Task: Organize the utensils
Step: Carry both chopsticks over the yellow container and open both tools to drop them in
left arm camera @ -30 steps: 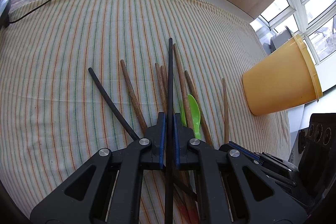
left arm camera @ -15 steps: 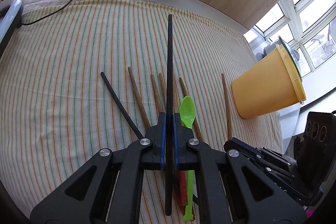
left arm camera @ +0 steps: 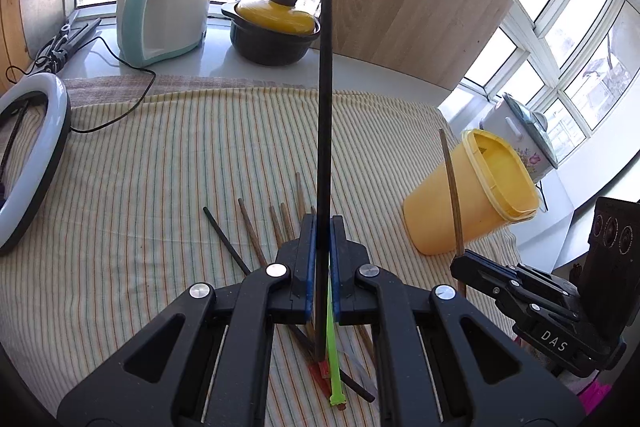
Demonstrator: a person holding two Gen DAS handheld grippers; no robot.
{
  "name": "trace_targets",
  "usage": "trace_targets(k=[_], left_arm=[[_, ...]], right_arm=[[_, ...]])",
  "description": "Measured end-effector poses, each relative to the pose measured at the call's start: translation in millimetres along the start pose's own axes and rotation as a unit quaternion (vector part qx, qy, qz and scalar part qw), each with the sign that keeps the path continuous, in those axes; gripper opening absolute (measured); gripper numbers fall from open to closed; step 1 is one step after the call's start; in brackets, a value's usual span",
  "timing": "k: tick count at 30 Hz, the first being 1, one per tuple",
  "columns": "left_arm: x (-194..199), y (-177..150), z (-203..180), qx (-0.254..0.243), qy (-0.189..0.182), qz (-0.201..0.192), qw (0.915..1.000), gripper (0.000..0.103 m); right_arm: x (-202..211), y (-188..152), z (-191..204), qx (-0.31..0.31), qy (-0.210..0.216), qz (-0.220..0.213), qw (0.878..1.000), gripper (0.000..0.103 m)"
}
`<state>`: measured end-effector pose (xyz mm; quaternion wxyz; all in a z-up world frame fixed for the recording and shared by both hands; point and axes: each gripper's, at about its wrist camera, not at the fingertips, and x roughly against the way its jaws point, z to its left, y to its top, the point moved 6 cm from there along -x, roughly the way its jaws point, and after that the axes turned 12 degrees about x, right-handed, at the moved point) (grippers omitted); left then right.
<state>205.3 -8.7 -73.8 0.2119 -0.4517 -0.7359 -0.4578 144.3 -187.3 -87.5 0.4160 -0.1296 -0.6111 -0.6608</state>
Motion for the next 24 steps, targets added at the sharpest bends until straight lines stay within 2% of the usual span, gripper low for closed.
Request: trace_targets(k=[11,24], left_arm=[[28,20,-54,-0.026,-0.047,-0.028,0.9982,0.004],[26,47,-124,-0.052,-0.088,-0.045,0.9938,0.004]], right_arm=[[48,42,-32,0.004,-0.015,-0.075,0.997,0.004],[77,82,-92,0.005,-0.09,-0.125,0.988,0.004]])
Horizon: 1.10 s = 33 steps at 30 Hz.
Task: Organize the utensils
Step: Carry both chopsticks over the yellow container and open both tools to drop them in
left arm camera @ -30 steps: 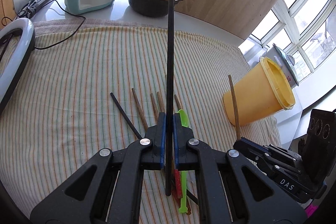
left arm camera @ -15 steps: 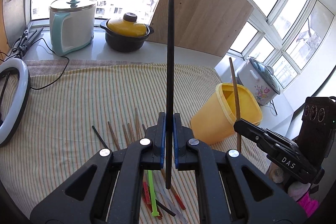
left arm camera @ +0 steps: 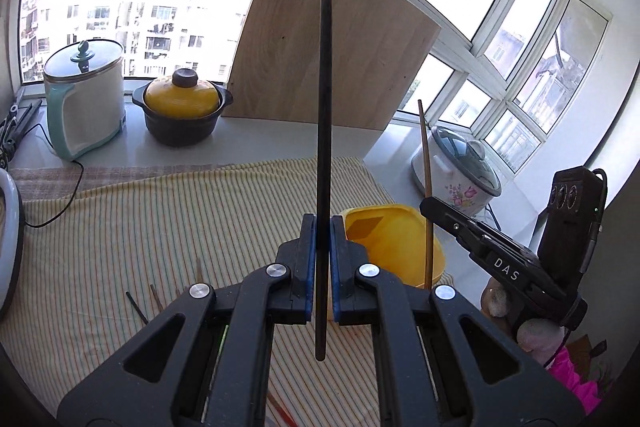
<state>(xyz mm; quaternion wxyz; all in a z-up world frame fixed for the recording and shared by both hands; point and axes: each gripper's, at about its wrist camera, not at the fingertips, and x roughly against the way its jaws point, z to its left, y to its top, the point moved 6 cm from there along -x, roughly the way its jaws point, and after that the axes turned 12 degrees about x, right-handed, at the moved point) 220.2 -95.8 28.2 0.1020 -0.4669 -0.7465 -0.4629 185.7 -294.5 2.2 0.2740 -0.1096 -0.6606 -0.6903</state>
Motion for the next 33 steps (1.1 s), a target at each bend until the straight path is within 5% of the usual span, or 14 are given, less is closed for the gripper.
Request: trace_targets(k=[17,33], left_arm=[[-47,33,-49,-0.01,-0.023,-0.004,0.9997,0.004],[-94,16,-52,-0.01,-0.003,0.026,0.9996,0.004]], right_arm=[[-5,21,-68,-0.046,-0.032,-0.023,0.998,0.004],[-15,-7,-82,-0.044,-0.04,-0.001,0.998,0.004]])
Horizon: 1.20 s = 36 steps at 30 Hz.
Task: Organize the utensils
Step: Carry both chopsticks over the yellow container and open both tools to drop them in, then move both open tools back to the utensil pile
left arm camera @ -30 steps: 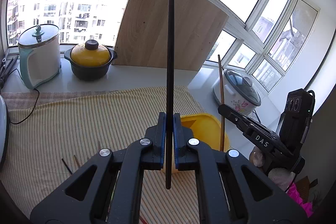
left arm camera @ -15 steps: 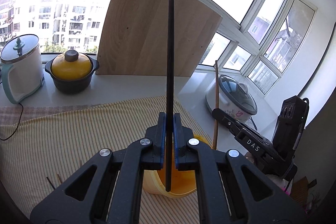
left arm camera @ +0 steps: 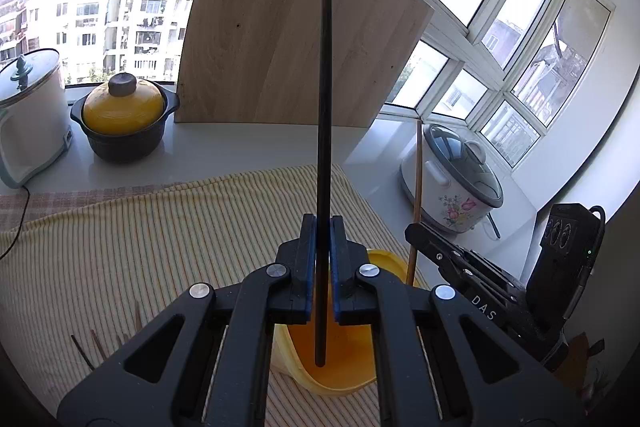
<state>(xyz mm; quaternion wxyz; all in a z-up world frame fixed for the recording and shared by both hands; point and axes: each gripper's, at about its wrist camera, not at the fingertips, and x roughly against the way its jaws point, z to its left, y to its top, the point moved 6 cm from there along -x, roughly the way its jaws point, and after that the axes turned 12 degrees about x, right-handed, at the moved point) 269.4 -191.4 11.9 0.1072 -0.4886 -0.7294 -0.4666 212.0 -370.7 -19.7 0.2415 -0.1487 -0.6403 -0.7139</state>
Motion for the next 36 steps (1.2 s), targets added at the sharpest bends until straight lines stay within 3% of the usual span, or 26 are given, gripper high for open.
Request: trace_targets(k=[14,16,17,18,23,28,36], left_arm=[[-22,-39,8,-0.022,0.02,0.038,0.9988,0.004],[-20,-43,6,-0.028,0.018,0.04,0.9987,0.008],[-18,-44,6,-0.029,0.017,0.04,0.9986,0.021],[-15,-46,5,-0.031,0.016,0.037,0.9987,0.031],[4,-50,4,-0.047,0.023,0.018,0.9985,0.031],[28,-51,19,-0.04,0.03,0.003,0.9988,0.031],[72,-58,79,-0.008,0.072,-0.028,0.997,0.031]], right_arm=[[18,-24,15,0.025,0.002,0.007,1.0,0.005],[20,-25,17,0.024,0.004,0.008,1.0,0.012],[23,-26,18,0.023,0.004,0.007,1.0,0.017],[25,-26,19,0.024,0.004,0.005,1.0,0.019],[36,-28,26,0.03,0.005,0.001,1.0,0.026],[44,-32,40,0.042,0.012,0.007,0.999,0.027],[57,-42,78,0.08,0.045,0.018,0.996,0.032]])
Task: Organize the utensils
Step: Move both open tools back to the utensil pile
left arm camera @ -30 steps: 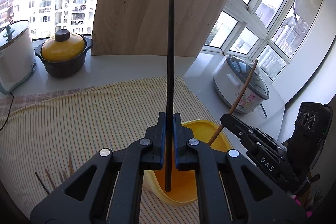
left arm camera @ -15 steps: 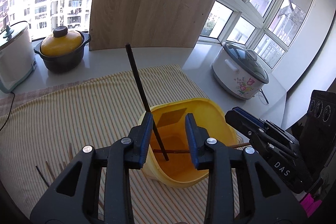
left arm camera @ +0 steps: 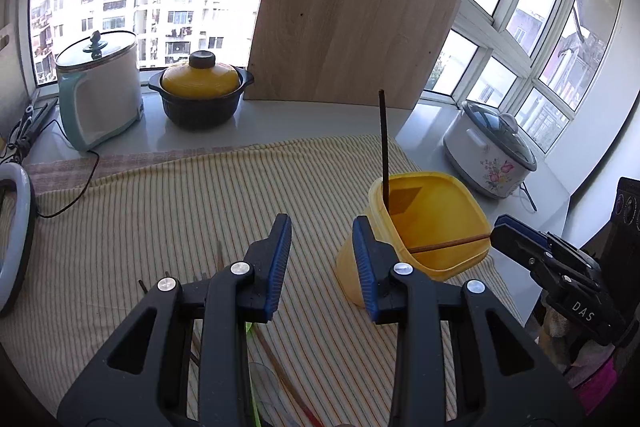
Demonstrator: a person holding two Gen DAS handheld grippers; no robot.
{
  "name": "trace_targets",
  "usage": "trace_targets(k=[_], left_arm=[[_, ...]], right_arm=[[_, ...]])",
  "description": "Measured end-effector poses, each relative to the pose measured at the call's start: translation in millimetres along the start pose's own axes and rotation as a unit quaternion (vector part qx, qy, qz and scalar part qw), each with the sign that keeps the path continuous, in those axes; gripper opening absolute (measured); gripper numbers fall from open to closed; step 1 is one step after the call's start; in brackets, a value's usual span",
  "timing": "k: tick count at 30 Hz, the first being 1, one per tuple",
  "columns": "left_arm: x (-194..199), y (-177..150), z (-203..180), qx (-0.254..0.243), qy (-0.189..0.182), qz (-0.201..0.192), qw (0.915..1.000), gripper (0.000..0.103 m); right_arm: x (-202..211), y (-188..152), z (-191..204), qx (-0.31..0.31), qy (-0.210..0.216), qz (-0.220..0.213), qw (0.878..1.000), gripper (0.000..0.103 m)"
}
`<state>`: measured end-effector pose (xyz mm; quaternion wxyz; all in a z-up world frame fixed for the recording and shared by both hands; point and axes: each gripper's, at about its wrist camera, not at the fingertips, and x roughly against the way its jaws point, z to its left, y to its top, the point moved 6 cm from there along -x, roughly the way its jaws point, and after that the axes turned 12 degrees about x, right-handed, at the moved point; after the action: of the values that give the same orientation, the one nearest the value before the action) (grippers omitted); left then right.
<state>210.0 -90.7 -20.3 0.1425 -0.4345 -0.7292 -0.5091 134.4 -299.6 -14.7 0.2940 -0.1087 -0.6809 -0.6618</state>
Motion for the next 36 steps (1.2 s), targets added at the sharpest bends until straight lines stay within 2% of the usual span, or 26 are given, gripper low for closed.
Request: trace_targets(k=[7,17,25,30,36], left_arm=[[18,-23,64,0.029,0.042,0.009,0.9986,0.031],[18,-56,119,0.067,0.058,0.04,0.9953,0.031],[2,-78,147,0.108,0.055,0.082,0.9892,0.031],[-13,-87,159,0.146,0.045,0.106,0.9826,0.031],[-30,-90,172,0.187,0.039,0.119,0.9743,0.031]], right_arm=[[-6,-10,44,0.031,0.046,0.026,0.998,0.039],[-50,-38,99,0.057,0.089,0.105,0.989,0.039],[-96,-67,123,0.024,0.126,0.178,0.976,0.039],[-120,-78,131,0.014,0.127,0.206,0.97,0.039],[-149,-88,129,-0.054,0.141,0.249,0.957,0.038]])
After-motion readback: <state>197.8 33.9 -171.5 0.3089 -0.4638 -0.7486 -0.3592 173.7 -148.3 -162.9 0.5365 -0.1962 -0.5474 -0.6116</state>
